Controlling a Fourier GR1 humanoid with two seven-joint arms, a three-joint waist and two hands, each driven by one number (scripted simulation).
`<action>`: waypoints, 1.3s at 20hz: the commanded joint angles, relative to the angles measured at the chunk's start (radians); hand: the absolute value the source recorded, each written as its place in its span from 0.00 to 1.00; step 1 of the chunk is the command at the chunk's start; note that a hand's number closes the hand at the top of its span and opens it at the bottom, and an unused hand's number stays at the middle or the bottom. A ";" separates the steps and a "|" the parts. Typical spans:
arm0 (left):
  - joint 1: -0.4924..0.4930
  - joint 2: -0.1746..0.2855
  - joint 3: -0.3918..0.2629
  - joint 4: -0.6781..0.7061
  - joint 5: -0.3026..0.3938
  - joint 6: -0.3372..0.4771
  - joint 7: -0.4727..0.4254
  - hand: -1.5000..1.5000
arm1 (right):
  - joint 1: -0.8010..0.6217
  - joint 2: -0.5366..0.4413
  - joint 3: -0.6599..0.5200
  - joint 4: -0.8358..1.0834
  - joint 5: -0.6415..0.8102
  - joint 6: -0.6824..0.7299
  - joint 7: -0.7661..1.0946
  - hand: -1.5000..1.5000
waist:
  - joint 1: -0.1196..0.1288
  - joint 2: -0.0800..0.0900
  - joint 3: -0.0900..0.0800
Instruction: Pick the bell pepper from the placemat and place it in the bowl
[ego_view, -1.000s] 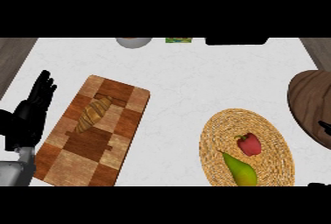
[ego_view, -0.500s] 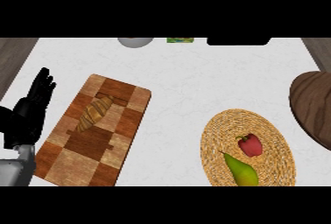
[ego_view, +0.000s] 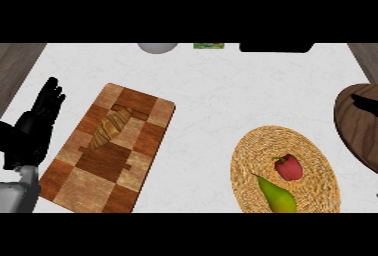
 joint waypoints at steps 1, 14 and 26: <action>-0.023 -0.046 -0.009 0.059 -0.020 0.008 -0.032 0.50 | -0.104 0.011 0.112 -0.008 0.082 0.071 0.131 0.00 | 0.002 0.004 0.000; 0.021 -0.020 0.057 0.020 -0.014 -0.068 -0.037 0.50 | -0.222 0.163 0.346 0.097 0.352 0.240 0.233 0.00 | -0.007 0.000 0.001; 0.064 -0.088 0.053 -0.082 -0.108 -0.042 0.027 0.50 | -0.169 0.321 0.309 0.164 0.645 0.020 0.128 0.00 | -0.010 -0.002 0.001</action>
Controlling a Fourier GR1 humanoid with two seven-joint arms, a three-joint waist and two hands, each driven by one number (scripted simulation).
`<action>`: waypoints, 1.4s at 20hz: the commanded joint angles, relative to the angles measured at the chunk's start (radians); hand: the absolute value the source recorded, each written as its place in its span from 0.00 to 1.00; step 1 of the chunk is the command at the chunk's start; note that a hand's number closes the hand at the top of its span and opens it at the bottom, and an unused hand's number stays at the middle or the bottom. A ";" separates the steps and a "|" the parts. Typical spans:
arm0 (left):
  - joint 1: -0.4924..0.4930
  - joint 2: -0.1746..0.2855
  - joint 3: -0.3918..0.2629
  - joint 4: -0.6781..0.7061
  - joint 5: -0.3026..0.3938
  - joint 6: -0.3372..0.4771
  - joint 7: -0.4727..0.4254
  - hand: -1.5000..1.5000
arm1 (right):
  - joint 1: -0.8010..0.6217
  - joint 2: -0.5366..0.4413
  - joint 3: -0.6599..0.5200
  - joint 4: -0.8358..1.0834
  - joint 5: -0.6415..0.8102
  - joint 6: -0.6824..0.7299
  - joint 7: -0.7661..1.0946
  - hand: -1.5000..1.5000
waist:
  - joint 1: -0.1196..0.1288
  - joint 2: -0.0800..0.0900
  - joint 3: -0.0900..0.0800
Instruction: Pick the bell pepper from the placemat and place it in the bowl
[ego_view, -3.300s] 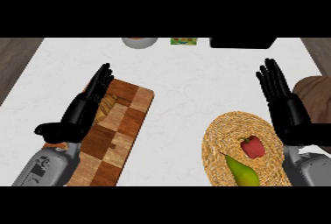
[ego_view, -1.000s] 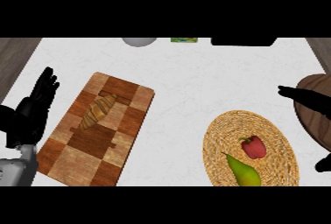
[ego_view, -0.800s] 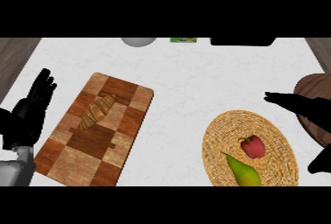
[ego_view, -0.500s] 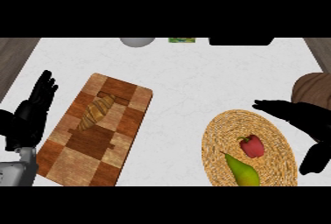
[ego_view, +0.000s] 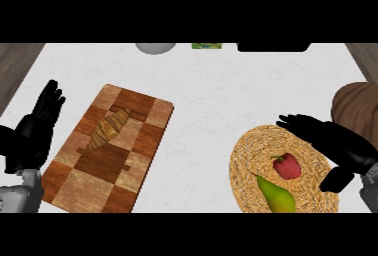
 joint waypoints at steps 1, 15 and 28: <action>-0.073 -0.040 0.004 0.052 -0.030 0.003 0.028 0.50 | -0.026 0.039 -0.064 0.041 0.034 0.018 -0.043 0.00 | -0.003 0.000 0.000; 0.036 -0.077 0.075 0.094 -0.054 -0.092 -0.121 0.50 | 0.030 0.162 -0.082 0.112 0.190 0.039 -0.092 0.00 | -0.001 0.000 0.000; 0.050 -0.091 0.106 -0.050 -0.086 -0.100 -0.004 0.50 | -0.075 0.318 -0.057 0.367 0.345 -0.030 -0.175 1.00 | 0.008 0.001 0.000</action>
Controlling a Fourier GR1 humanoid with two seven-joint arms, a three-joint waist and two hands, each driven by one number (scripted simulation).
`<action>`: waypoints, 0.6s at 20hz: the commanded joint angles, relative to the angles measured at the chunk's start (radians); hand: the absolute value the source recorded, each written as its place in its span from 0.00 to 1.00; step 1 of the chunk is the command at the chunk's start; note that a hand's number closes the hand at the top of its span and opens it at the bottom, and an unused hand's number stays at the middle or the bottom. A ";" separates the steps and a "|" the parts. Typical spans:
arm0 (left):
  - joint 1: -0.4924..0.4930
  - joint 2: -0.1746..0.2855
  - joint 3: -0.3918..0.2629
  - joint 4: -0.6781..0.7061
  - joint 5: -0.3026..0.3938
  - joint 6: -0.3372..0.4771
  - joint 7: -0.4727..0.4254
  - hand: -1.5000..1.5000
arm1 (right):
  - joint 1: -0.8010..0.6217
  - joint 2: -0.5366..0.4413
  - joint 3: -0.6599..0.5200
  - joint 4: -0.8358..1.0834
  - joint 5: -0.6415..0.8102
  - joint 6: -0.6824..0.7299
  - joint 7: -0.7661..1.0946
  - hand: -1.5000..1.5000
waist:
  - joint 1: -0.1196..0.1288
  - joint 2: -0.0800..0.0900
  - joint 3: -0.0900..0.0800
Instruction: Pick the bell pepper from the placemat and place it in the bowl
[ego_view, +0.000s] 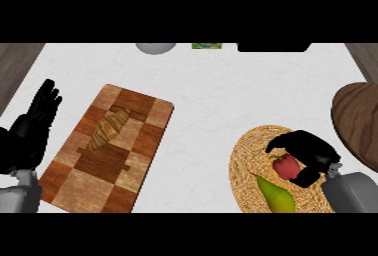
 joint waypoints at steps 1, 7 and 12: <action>-0.005 -0.043 -0.013 0.059 -0.033 0.005 -0.066 0.50 | -0.043 0.043 0.004 0.053 0.028 0.008 -0.044 1.00 | -0.001 0.002 0.002; -0.026 -0.002 0.049 0.047 0.003 -0.041 -0.035 0.50 | -0.038 0.093 -0.003 0.129 0.069 -0.089 -0.100 1.00 | -0.002 0.001 0.002; 0.050 -0.035 0.029 0.039 -0.021 -0.041 -0.075 0.50 | -0.006 0.096 -0.049 0.038 0.060 -0.103 -0.071 1.00 | -0.003 0.000 0.001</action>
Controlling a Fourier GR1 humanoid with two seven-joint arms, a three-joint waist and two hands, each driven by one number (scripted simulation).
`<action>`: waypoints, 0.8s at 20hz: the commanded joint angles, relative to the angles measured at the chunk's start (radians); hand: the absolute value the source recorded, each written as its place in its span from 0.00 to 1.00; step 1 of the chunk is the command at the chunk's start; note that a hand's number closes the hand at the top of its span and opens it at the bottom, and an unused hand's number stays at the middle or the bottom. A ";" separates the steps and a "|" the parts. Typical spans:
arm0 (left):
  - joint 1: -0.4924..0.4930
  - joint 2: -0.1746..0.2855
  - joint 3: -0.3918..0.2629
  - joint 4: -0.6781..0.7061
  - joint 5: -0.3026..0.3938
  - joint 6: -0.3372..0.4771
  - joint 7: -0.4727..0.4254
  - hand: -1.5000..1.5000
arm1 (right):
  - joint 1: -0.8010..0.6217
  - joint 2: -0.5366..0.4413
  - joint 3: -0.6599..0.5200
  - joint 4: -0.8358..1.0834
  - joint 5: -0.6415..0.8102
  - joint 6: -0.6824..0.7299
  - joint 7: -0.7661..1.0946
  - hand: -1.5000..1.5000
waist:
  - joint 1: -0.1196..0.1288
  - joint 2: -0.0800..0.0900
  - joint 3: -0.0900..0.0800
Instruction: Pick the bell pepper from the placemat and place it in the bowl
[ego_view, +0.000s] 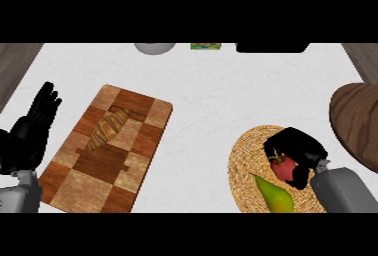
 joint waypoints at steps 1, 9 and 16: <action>-0.035 0.011 0.011 -0.035 0.006 -0.002 0.054 0.50 | -0.005 0.025 -0.049 -0.008 0.006 -0.080 0.023 1.00 | 0.002 0.005 0.010; -0.010 -0.016 -0.015 -0.028 -0.019 0.015 0.022 0.50 | -0.112 0.121 -0.411 0.129 -0.024 -0.148 0.668 1.00 | -0.008 0.013 0.008; -0.047 -0.010 -0.018 0.016 -0.020 0.002 0.034 0.50 | -0.367 0.152 -0.407 0.062 0.192 -0.267 1.136 1.00 | 0.011 0.008 0.007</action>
